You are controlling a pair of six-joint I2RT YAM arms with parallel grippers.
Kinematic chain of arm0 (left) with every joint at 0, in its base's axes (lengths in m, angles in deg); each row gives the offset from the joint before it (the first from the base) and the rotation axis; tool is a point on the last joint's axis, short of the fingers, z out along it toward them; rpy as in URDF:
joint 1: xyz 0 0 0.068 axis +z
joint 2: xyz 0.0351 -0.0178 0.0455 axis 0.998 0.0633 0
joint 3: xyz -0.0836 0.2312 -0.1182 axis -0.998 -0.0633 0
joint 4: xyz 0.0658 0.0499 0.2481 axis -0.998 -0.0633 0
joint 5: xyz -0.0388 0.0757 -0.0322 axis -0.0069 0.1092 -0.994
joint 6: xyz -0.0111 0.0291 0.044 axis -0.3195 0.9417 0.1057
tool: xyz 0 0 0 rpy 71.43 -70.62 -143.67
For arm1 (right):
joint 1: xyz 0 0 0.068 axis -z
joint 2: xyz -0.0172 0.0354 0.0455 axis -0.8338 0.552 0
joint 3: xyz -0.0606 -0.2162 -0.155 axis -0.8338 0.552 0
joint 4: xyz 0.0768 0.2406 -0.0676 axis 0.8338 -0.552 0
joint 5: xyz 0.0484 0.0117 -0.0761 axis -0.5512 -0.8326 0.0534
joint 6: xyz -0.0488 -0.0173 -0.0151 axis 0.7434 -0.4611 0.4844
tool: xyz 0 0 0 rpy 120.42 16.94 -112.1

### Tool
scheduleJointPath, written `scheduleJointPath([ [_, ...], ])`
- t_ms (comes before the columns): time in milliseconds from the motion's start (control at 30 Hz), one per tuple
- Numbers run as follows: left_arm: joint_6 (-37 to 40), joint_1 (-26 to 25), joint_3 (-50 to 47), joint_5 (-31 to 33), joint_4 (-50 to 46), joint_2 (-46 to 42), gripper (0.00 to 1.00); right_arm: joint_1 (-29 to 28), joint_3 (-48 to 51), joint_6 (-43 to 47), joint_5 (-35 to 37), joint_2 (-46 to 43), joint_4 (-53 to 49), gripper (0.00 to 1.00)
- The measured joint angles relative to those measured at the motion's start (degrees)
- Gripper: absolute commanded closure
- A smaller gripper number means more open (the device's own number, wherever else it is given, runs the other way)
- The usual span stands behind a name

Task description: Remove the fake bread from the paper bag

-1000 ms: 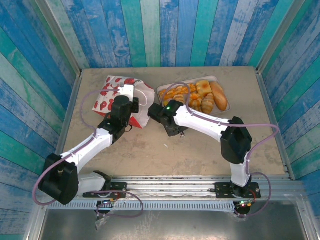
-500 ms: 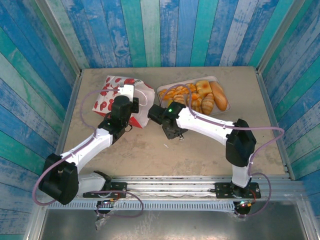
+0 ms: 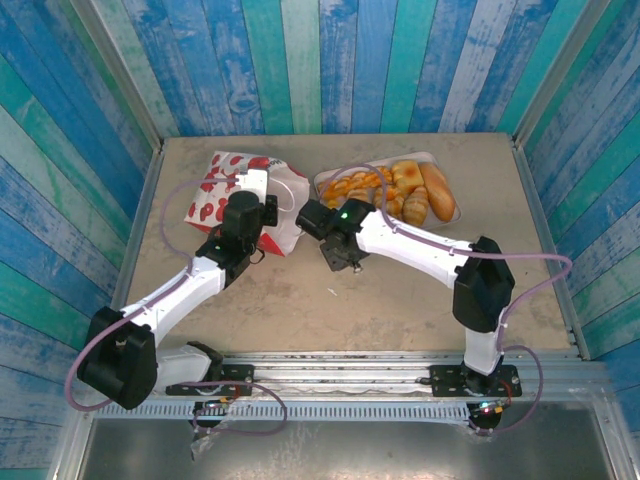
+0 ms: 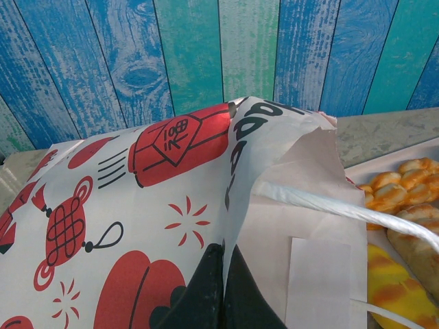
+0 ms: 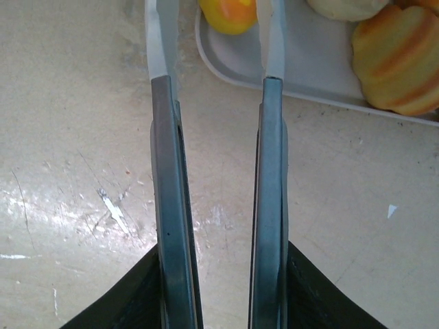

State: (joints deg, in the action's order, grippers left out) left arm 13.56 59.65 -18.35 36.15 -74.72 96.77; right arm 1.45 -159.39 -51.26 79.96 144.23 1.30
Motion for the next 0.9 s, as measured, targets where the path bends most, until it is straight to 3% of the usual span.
scheduleJointPath([
  [233, 0.00, 0.00, 0.00, 0.00, 0.00, -0.04, 1.00, 0.11, -2.34, 0.79, -0.79, 0.68, 0.26, 0.70],
  [900, 0.00, 0.00, -0.02, 0.04, -0.02, -1.16, 1.00, 2.36, -0.52, 0.48, -3.04, 0.46, 3.61, 0.71],
])
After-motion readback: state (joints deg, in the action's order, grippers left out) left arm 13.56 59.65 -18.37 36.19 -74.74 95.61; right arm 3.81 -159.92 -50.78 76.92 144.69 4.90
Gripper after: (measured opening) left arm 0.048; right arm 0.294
